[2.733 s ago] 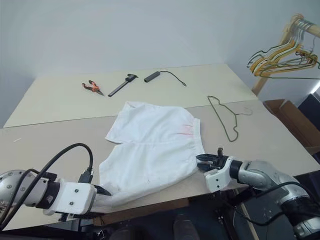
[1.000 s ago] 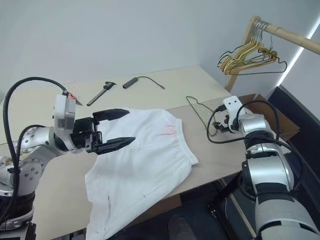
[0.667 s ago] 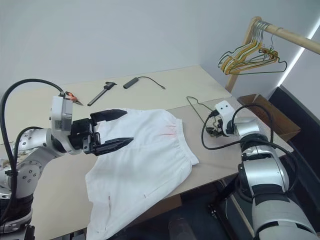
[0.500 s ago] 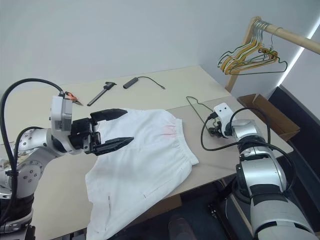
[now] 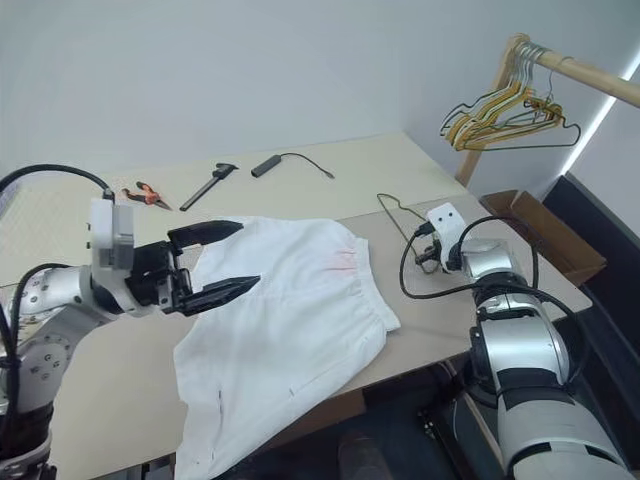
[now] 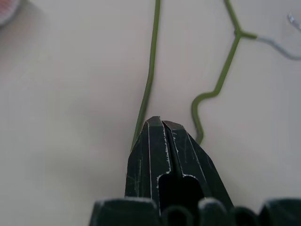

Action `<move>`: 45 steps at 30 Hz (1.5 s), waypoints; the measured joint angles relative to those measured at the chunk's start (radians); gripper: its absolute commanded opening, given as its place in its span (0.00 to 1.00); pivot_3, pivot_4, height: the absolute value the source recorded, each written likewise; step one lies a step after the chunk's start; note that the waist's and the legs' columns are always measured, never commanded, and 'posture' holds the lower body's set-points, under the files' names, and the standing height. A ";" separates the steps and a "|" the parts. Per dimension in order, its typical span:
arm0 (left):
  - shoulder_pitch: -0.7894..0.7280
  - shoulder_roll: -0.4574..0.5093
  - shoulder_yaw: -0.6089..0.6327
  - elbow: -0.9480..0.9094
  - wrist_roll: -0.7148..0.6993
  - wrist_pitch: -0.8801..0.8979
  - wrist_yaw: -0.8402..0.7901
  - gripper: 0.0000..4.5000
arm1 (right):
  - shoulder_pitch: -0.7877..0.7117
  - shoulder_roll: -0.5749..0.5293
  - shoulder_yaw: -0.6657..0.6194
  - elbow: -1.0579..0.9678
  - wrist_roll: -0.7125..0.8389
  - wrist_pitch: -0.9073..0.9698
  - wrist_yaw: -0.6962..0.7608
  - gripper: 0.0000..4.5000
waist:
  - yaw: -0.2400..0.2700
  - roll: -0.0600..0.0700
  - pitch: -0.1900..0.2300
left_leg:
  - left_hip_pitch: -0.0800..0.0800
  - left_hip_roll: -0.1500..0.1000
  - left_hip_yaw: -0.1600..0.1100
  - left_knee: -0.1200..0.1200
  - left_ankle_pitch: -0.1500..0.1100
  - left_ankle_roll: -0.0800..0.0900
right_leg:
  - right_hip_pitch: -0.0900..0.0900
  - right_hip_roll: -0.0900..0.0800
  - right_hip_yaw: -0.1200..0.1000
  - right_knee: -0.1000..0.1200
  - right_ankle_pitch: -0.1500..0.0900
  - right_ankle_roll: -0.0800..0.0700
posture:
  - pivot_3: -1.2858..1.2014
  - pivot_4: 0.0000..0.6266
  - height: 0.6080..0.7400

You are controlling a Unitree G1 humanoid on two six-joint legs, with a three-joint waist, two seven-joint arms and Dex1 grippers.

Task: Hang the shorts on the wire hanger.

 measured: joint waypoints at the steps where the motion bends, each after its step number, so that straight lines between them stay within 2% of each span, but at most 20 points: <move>1: 0.011 0.004 0.006 -0.007 -0.007 0.002 0.003 1.00 | 0.000 0.003 0.000 0.006 -0.004 0.010 -0.008 0.01 | 0.006 0.000 0.000 | 0.000 0.000 0.000 0.000 0.000 0.000 | 0.000 0.000 0.000 0.000 0.000 0.000 | 0.50 0.05 1.00; 5: 0.031 0.014 0.023 -0.043 -0.032 0.020 0.039 1.00 | 0.000 0.005 0.000 0.009 -0.013 0.068 -0.037 0.01 | 0.037 0.001 0.001 | 0.000 0.000 0.000 0.000 0.000 0.000 | 0.000 0.000 0.000 -0.001 0.000 0.000 | 0.50 0.07 1.00; 10: 0.051 0.024 0.028 -0.063 -0.050 0.041 0.069 1.00 | 0.000 0.007 0.005 -0.041 -0.012 0.176 0.021 0.01 | 0.071 0.004 0.003 | 0.000 0.000 0.000 0.000 0.000 0.000 | 0.000 0.001 0.000 -0.001 0.000 0.000 | 0.50 0.11 1.00; 18: 0.048 0.050 0.027 -0.062 -0.074 0.045 0.069 1.00 | 0.064 -0.016 0.000 -0.190 -0.008 0.271 0.059 0.01 | 0.092 0.007 0.006 | 0.000 0.000 0.001 -0.001 0.000 0.000 | 0.000 0.001 -0.001 -0.002 0.000 0.000 | 0.49 0.11 1.00; 21: 0.045 0.050 0.025 -0.060 -0.081 0.045 0.066 1.00 | 0.093 -0.025 -0.029 -0.259 0.010 0.322 0.033 0.01 | 0.098 0.009 0.007 | 0.000 0.000 0.001 -0.001 0.000 0.000 | 0.000 0.001 -0.001 -0.002 0.000 0.000 | 0.49 0.11 1.00; 24: 0.041 0.050 0.022 -0.058 -0.083 0.045 0.066 1.00 | 0.103 -0.040 -0.068 -0.317 0.021 0.371 -0.023 0.01 | 0.102 0.012 0.013 | 0.000 0.000 0.001 -0.001 0.000 0.000 | -0.001 0.001 0.000 -0.002 0.000 -0.001 | 0.49 0.17 1.00; 29: 0.046 0.054 0.023 -0.062 -0.093 0.046 0.071 1.00 | 0.116 -0.068 -0.124 -0.430 0.037 0.450 -0.109 0.01 | 0.103 0.011 0.048 | 0.000 0.000 0.001 -0.001 0.000 0.000 | -0.001 0.002 0.000 -0.002 0.000 -0.001 | 0.49 0.28 1.00; 37: 0.093 0.107 0.097 -0.060 -0.134 0.087 0.092 1.00 | 0.188 -0.123 -0.101 -0.642 0.036 0.614 -0.089 0.01 | 0.116 0.003 0.125 | -0.009 0.001 0.002 -0.001 0.000 0.001 | -0.011 0.001 0.000 -0.002 0.000 -0.002 | 0.48 0.44 1.00; 40: 0.091 0.107 0.089 -0.055 -0.132 0.088 0.093 1.00 | 0.189 -0.127 -0.107 -0.661 0.036 0.626 -0.106 0.01 | 0.123 -0.006 0.145 | -0.009 0.001 0.002 0.000 0.000 0.001 | -0.010 0.001 0.000 -0.002 0.000 -0.003 | 0.48 0.42 1.00; 45: 0.083 0.107 0.084 -0.055 -0.150 0.095 0.101 1.00 | 0.240 -0.174 -0.118 -0.767 0.051 0.724 -0.082 0.01 | 0.147 -0.007 0.150 | -0.018 0.001 0.001 0.000 0.000 0.001 | -0.020 0.000 -0.003 -0.002 0.001 -0.003 | 0.48 0.41 1.00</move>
